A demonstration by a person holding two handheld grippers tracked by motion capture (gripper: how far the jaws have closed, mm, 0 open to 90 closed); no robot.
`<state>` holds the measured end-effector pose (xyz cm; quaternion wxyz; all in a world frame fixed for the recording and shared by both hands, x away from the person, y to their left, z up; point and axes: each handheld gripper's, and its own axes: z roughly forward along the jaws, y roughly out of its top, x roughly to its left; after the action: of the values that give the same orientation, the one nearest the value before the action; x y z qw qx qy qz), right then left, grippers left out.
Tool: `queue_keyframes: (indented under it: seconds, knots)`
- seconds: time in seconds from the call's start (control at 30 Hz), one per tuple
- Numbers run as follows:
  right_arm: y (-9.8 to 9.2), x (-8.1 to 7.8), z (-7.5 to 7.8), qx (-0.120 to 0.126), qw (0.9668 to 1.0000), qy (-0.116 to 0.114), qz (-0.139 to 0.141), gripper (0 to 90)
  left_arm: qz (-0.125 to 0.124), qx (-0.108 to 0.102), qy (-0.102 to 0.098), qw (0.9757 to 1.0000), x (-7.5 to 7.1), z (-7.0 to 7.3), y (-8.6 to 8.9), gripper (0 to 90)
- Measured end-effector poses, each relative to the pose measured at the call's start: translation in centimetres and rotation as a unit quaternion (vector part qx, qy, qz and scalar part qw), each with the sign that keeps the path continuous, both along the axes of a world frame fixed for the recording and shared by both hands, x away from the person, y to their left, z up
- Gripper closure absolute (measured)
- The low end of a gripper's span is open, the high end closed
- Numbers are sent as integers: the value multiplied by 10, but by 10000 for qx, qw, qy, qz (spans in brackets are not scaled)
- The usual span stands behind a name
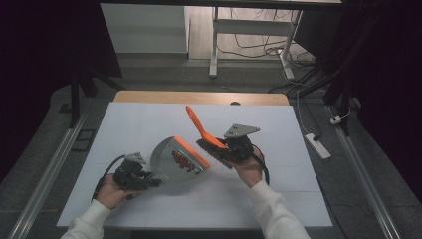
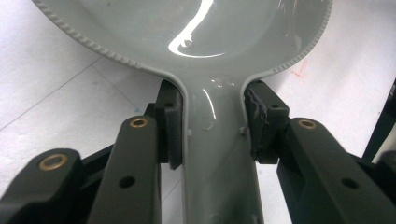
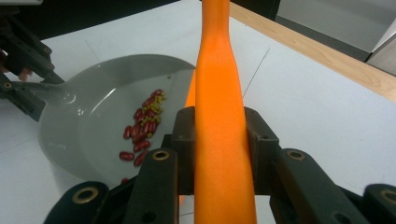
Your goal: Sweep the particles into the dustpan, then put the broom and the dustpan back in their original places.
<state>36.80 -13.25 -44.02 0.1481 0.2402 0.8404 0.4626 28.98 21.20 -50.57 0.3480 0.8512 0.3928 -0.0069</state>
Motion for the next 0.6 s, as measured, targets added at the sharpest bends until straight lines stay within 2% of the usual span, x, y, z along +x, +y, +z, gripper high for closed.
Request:
queue_keyframes:
  seconds: [0.13, 0.6]
  knots:
    - [-6, -1, 2, -15, 10000, -12, -48, 702, 144, -58, -22, 9999, -1, 1, 4, 620]
    - [-31, -5, 5, -5, 9996, 1, -273, 702, 288, -196, -12, 9994, -6, 4, 12, 620]
